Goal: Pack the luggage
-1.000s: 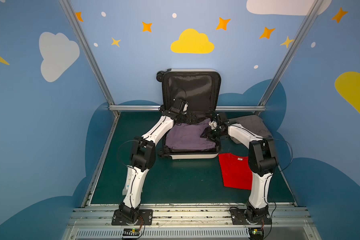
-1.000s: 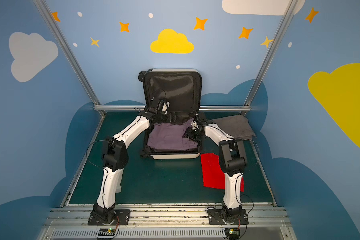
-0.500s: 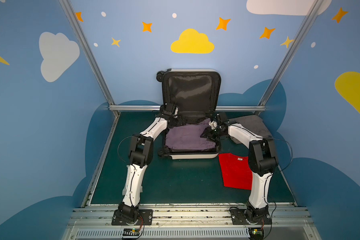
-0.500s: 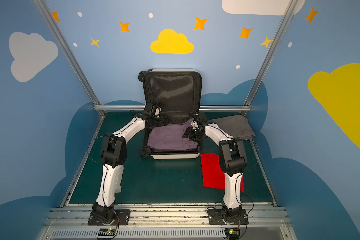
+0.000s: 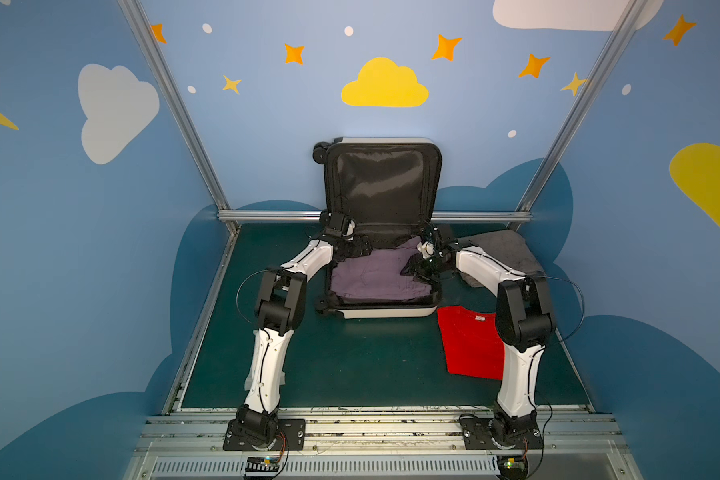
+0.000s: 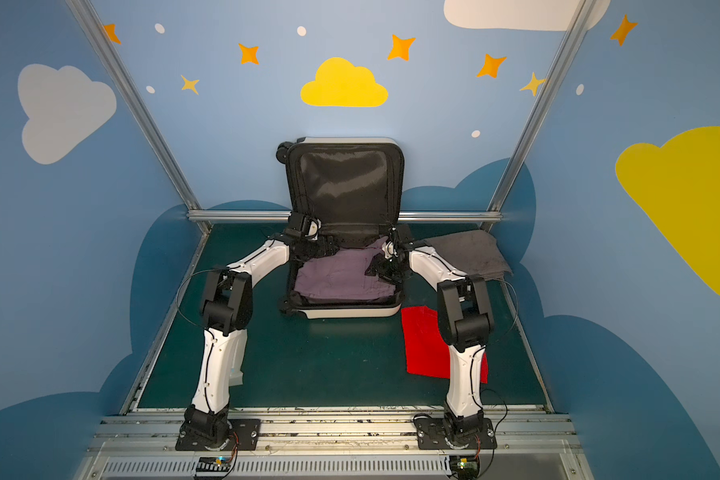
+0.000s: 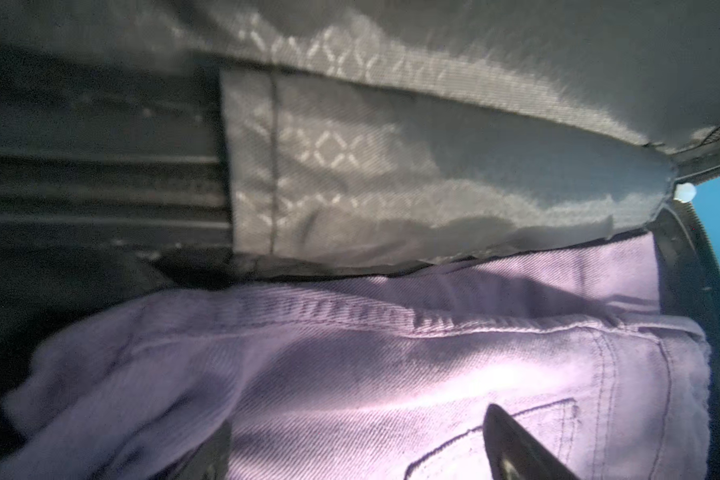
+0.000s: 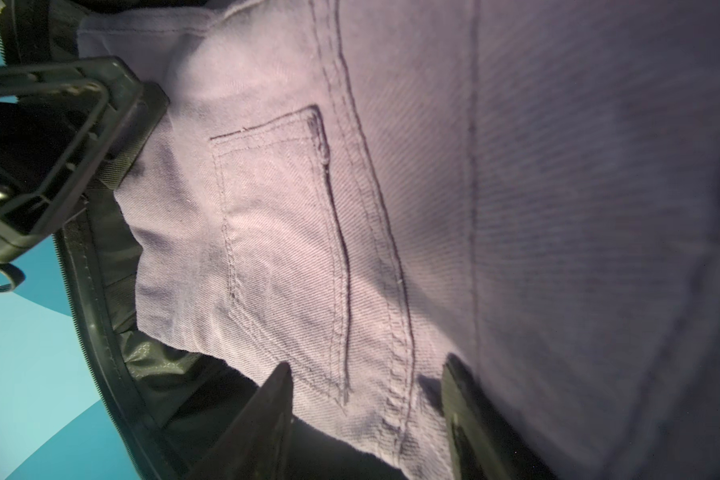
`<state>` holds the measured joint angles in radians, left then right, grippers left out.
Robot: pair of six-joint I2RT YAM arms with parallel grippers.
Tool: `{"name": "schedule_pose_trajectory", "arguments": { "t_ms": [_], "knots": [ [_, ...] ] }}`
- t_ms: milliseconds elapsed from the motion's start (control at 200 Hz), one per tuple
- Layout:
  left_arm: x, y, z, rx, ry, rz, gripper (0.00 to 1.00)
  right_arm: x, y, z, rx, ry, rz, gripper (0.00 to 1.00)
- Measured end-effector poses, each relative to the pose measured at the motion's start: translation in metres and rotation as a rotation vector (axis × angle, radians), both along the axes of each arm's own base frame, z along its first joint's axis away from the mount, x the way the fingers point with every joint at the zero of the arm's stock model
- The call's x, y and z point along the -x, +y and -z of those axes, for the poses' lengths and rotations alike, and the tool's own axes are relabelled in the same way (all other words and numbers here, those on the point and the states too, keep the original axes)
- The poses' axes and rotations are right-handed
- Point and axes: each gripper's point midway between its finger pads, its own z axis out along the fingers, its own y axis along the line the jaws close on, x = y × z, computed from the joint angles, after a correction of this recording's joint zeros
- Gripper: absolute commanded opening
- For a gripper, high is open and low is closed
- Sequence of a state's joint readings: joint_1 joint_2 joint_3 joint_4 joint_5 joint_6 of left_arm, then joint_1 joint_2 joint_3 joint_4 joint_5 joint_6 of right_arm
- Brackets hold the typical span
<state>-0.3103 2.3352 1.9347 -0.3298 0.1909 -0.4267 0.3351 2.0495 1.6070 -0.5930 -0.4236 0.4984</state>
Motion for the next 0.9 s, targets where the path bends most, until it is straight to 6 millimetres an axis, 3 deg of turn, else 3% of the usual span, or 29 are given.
{"name": "schedule_pose_trajectory", "arguments": {
  "t_ms": [150,420,516,621,836,901],
  "knots": [
    [0.004,-0.001,-0.024,0.008,-0.028,0.018,1.00,0.000,-0.004,-0.014,0.016,0.013,-0.002,0.60],
    [0.021,-0.004,-0.131,0.084,-0.186,0.065,1.00,-0.006,-0.022,-0.066,0.014,-0.051,0.024,0.60],
    [0.032,-0.007,-0.148,0.098,-0.214,0.091,1.00,-0.003,-0.031,-0.085,0.007,-0.081,0.040,0.60],
    [0.043,-0.013,-0.131,0.097,-0.182,0.117,1.00,0.004,-0.043,-0.098,0.002,-0.096,0.060,0.60],
    [0.059,-0.014,-0.042,0.034,-0.010,0.125,1.00,0.032,-0.081,-0.092,0.018,-0.052,0.130,0.60],
    [0.063,-0.008,-0.024,0.010,0.022,0.113,1.00,0.041,-0.096,-0.090,0.022,-0.038,0.161,0.60]
  ]
}}
